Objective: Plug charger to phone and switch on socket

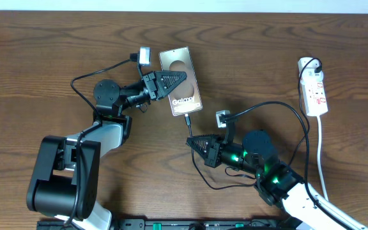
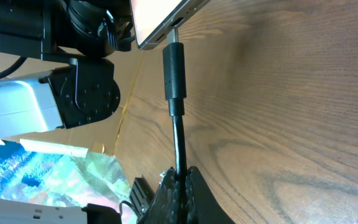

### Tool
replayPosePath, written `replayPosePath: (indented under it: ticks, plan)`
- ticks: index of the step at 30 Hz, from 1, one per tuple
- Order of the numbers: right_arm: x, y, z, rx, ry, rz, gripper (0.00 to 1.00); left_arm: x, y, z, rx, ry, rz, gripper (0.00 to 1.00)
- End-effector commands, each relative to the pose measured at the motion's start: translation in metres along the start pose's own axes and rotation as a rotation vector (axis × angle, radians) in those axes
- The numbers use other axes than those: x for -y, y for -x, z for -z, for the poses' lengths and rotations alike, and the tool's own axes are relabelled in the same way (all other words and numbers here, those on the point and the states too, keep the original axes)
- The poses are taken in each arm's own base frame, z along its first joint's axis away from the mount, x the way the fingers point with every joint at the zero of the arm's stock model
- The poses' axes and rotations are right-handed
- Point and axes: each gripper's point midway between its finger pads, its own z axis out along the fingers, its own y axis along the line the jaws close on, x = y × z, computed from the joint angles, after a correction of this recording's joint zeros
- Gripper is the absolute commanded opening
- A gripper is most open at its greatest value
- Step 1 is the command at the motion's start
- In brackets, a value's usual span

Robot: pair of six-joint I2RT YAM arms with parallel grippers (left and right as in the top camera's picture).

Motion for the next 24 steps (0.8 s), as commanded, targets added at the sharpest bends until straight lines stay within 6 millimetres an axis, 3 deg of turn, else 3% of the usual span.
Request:
replayPosePath:
  ticks: [1,24]
  plan:
    - [0.0015,0.003,0.0007,0.013,-0.007,0.011,0.01,0.0113,0.0003,-0.0013,-0.014,-0.023,-0.052,0.08]
    - [0.0045,0.0111,0.0034,0.042,-0.017,0.009,0.01,0.012,-0.0044,-0.0011,-0.041,-0.028,-0.054,0.07]
